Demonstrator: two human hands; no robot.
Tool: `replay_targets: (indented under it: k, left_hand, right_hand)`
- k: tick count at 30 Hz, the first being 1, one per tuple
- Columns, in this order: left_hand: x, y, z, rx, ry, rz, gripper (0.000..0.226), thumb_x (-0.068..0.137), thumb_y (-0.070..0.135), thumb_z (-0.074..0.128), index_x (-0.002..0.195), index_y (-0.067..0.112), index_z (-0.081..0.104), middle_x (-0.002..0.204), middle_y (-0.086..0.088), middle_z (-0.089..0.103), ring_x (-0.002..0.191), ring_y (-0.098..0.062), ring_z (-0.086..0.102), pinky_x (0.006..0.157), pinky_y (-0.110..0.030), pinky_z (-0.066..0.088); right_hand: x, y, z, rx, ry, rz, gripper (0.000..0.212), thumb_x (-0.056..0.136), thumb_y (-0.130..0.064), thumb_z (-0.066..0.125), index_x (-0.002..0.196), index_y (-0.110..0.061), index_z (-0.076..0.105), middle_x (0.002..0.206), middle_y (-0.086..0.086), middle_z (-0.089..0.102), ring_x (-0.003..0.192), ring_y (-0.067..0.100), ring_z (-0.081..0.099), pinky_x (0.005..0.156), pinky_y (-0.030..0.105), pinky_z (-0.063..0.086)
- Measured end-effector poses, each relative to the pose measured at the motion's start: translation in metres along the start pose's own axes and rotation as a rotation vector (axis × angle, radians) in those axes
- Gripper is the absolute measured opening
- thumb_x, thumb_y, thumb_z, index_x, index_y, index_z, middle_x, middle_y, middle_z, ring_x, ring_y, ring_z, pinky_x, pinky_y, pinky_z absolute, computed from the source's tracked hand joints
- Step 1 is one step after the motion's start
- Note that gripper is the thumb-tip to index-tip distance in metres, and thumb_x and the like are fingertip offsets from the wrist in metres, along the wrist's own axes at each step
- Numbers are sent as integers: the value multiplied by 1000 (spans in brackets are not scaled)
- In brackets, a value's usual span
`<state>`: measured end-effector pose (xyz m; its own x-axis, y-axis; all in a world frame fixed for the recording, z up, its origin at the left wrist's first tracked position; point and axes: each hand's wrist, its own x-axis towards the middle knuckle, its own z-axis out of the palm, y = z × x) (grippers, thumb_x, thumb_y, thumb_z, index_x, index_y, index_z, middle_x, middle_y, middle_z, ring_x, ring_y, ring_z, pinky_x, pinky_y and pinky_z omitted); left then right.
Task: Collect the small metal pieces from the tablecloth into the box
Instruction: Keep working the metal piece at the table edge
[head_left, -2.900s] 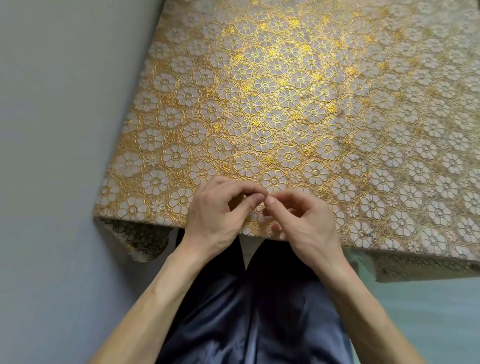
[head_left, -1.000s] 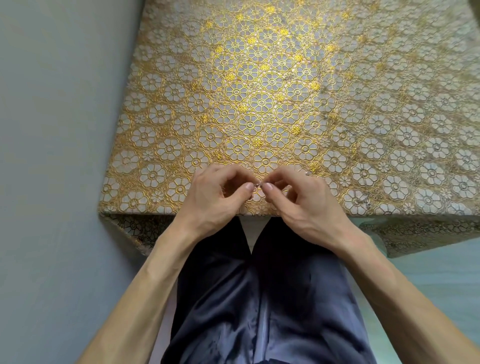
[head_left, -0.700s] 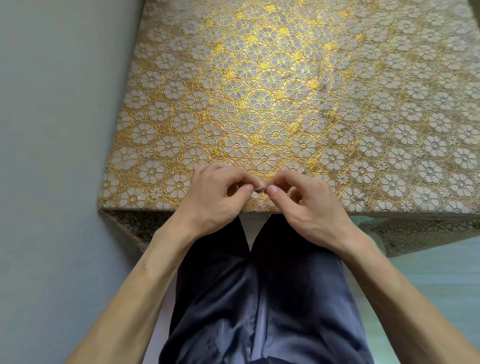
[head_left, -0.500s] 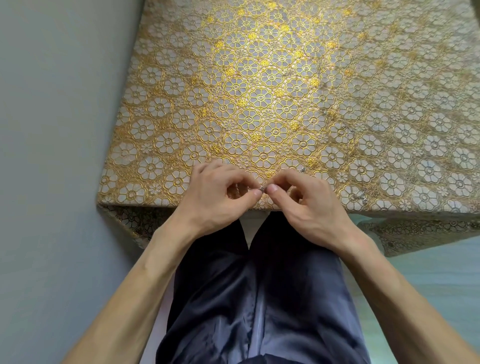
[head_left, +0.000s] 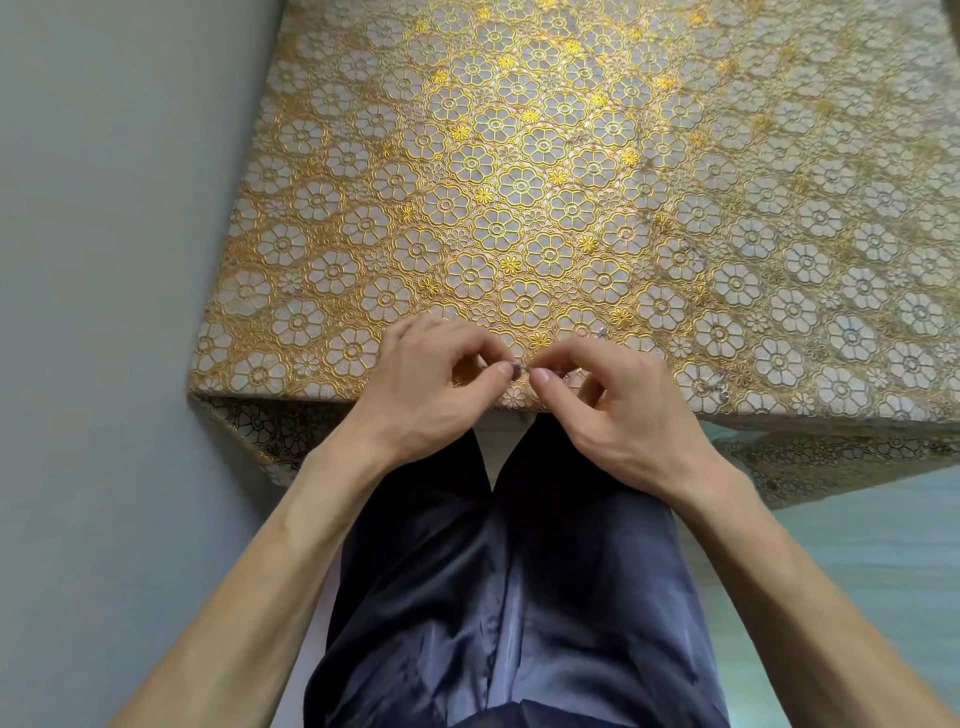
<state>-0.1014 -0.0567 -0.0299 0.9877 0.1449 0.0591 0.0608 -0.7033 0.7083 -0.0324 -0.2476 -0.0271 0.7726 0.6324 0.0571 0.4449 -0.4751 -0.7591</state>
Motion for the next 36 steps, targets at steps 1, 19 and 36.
replay_targets:
  k: [1,19,36]
  left_hand:
    - [0,0,0,1,-2,-2,19,82,57,47,83,43,61,82,27,60,92,10,47,101,-36,30]
    - [0,2,2,80,-33,-8,24,79,60,45,81,43,62,92,21,64,101,-4,49,105,-36,25]
    - [-24,6,13,127,223,4,17,84,40,70,90,26,74,106,7,62,104,-20,57,89,-43,45]
  right_hand:
    - [-1,1,0,-17,26,-16,6,93,-30,67,97,-26,71,89,-14,67,57,13,61,63,31,51]
    - [0,4,8,-250,65,-214,13,96,-35,61,96,-23,67,90,-8,63,60,16,60,54,40,52]
    - [2,6,12,-214,95,-206,14,92,-36,60,90,-23,66,86,-11,62,60,9,57,56,37,53]
